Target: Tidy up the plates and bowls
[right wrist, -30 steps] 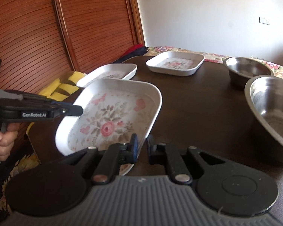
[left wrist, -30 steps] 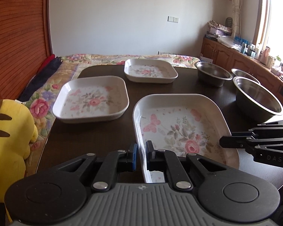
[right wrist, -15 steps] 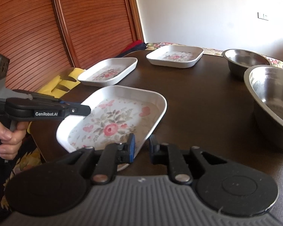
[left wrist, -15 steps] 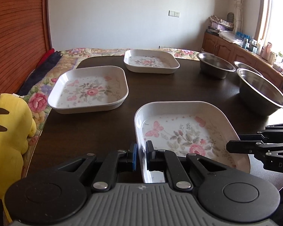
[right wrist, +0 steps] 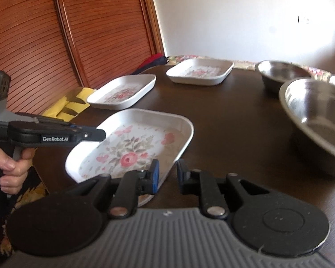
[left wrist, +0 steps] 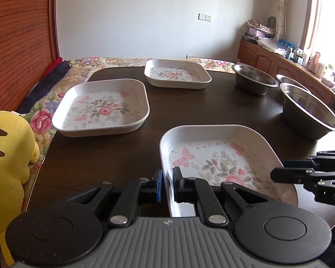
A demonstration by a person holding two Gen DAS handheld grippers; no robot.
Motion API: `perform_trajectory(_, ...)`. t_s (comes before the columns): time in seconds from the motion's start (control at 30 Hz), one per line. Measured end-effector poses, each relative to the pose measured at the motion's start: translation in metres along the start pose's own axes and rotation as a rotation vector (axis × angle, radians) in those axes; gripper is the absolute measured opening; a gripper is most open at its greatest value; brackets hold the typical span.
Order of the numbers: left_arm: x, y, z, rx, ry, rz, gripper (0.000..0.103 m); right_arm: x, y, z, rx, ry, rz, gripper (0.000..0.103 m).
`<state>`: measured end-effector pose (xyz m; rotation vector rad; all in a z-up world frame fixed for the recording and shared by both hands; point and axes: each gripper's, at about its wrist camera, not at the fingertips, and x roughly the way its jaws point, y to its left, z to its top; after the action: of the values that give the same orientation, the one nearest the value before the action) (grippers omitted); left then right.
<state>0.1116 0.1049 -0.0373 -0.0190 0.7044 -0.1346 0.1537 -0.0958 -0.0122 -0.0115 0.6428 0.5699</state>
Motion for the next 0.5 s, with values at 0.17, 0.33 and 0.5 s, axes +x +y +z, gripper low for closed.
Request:
perform_trajectory(0.17, -0.005, -0.001, 0.004, 0.006, -0.019, 0.012, 0.010, -0.006, -0.001, 0.009, -0.021, -0.031, -0.020, 0.020)
perform_trajectory(0.33, -0.009, -0.001, 0.011, 0.013, -0.040, 0.014, 0.018, -0.008, -0.006, 0.021, -0.017, -0.061, -0.028, 0.020)
perform_trajectory(0.5, -0.009, 0.001, 0.018, 0.020, -0.053, 0.019, 0.028, -0.003, -0.006, 0.036, -0.032, -0.085, -0.027, 0.020)
